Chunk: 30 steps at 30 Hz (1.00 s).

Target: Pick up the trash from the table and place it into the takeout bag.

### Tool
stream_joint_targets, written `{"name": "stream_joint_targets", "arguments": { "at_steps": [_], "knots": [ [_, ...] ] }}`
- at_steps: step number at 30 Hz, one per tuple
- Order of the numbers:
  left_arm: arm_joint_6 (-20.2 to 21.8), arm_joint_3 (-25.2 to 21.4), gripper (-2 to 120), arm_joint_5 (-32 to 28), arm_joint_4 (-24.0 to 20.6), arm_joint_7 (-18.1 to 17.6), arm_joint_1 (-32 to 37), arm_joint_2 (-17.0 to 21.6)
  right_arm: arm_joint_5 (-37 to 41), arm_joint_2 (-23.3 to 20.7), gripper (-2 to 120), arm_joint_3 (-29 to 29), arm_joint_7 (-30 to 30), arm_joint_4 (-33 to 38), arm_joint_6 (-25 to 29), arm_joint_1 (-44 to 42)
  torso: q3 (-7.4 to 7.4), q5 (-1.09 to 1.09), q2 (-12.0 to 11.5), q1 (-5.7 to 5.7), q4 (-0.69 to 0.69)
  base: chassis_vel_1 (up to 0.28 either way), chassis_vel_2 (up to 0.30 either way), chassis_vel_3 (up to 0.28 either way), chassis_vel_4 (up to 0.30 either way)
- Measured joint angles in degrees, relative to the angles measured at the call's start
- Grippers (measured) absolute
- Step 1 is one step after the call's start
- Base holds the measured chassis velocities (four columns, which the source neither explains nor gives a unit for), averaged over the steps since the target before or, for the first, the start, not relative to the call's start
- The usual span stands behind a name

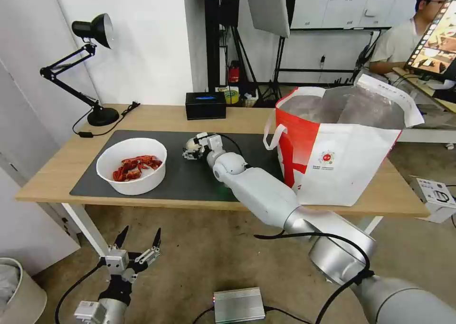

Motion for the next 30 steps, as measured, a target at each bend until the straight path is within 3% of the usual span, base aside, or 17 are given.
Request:
{"name": "stream_joint_targets", "arguments": {
  "at_steps": [3,15,17,30],
  "knots": [
    [0.0,0.2,100,0.0,0.0,0.1,0.0,-0.1,-0.1,0.0,100,-0.1,0.0,0.0,0.0,0.0,0.0,0.0,0.0,0.0,0.0,0.0,0.0,0.0,0.0],
    [-0.4,0.4,100,0.2,0.1,0.4,0.6,-0.1,-1.0,-0.1,57,-0.1,1.1,0.1,0.2,-1.0,0.0,0.0,0.0,0.0,0.0,0.0,0.0,0.0,0.0],
    [-0.7,0.4,100,0.3,0.0,0.5,0.8,-0.1,-1.0,-0.1,45,-0.2,1.4,0.4,0.6,-1.0,0.0,0.0,0.0,0.0,0.01,0.0,0.0,0.0,0.0],
    [-0.8,-0.4,100,0.1,-0.7,0.6,0.7,0.0,-1.1,-0.7,7,-0.2,3.4,4.7,1.1,-1.0,0.0,0.0,0.0,0.0,0.01,0.0,0.0,0.0,0.0]
  ]
}}
